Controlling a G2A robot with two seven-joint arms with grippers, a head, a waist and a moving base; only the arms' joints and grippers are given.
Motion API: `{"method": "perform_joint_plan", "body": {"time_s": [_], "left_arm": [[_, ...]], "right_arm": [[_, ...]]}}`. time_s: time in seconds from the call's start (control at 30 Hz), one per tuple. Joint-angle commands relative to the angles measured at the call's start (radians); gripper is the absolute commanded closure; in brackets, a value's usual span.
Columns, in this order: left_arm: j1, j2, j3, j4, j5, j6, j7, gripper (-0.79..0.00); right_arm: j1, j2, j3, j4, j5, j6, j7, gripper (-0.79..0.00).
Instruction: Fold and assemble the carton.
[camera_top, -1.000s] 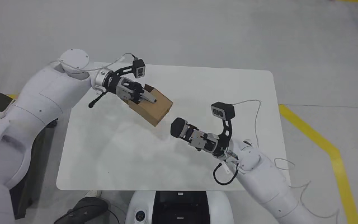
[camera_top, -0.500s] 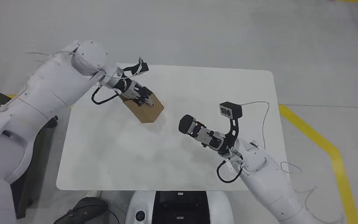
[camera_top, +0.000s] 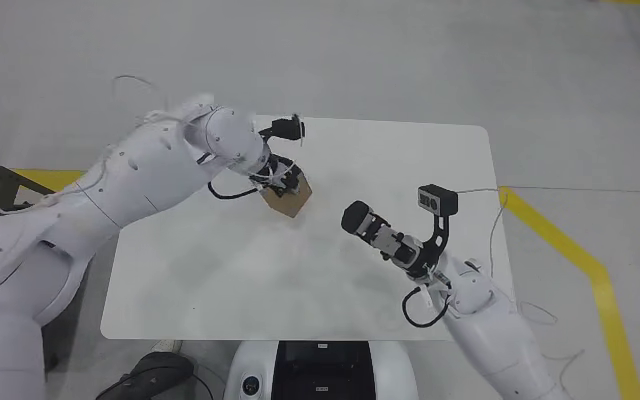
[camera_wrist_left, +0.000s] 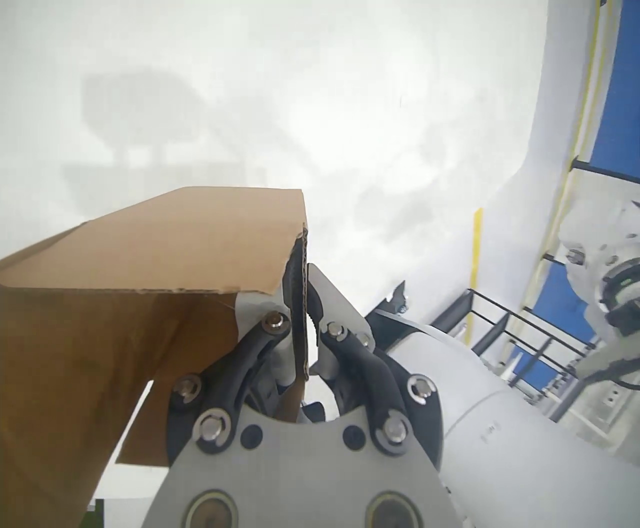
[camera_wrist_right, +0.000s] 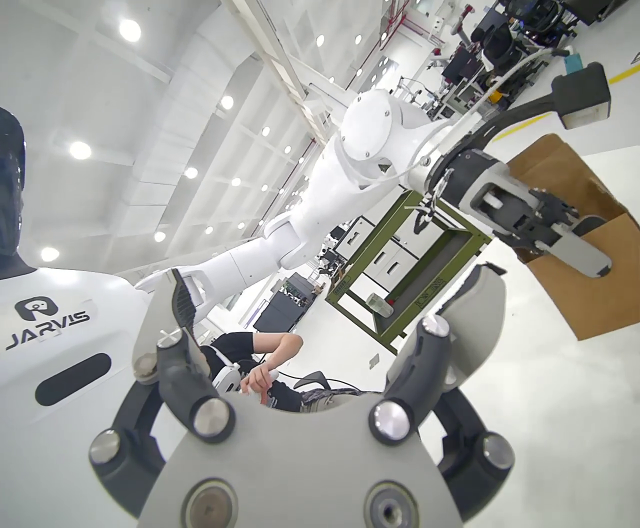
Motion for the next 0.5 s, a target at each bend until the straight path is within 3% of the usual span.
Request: {"method": "perform_joint_plan", "body": {"time_s": [0.0, 0.47], "left_arm": [[0.018, -0.012, 0.0, -0.028, 0.088, 0.022, -0.006, 0.0], [0.095, -0.089, 0.0, -0.111, 0.333, 0.043, -0.031, 0.0]], "right_arm": [[-0.012, 0.003, 0.016, -0.006, -0.001, -0.002, -0.004, -0.785], [-0.075, 0.018, 0.075, -0.037, 0.001, -0.016, -0.003, -0.785]]}}
